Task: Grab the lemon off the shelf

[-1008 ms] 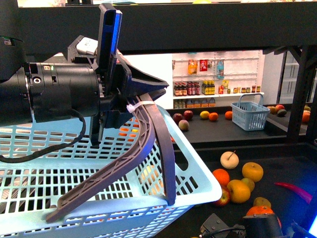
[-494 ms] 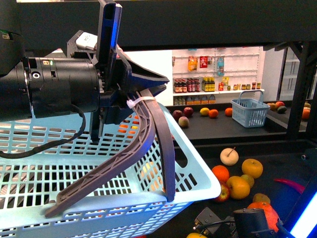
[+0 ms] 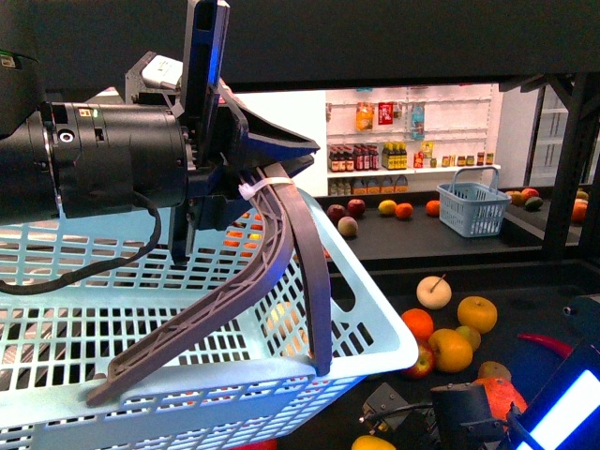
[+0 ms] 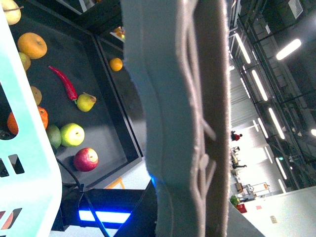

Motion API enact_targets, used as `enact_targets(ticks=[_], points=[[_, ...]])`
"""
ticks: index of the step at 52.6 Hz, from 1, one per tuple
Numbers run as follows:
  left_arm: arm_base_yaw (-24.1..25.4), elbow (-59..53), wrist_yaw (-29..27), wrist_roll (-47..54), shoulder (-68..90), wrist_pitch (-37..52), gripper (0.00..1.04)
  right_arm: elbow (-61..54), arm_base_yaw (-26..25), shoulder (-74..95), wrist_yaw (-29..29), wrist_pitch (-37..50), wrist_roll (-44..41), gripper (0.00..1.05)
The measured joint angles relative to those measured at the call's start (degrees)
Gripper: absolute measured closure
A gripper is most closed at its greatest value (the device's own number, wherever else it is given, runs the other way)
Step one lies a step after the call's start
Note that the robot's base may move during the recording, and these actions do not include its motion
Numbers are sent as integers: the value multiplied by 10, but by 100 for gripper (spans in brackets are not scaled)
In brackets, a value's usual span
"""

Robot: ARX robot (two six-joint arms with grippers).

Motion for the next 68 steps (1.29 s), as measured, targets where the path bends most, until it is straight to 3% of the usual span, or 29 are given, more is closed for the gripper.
enact_targets(ticks=[10, 19, 39, 49, 59, 68], points=[[0, 0, 0, 0, 0, 0, 97, -1, 0, 3, -5, -13, 10, 36], [0, 0, 0, 0, 0, 0, 97, -12, 0, -2, -6, -10, 29, 53], [0, 0, 0, 0, 0, 0, 97, -92, -7, -77, 50, 42, 95, 56], [0, 0, 0, 0, 0, 0, 97, -135, -25, -157, 153, 87, 132, 56], [0, 0, 0, 0, 0, 0, 97, -214, -61, -301, 294, 122, 179, 56], [0, 0, 0, 0, 0, 0, 97, -296, -78, -425, 276, 150, 257, 56]])
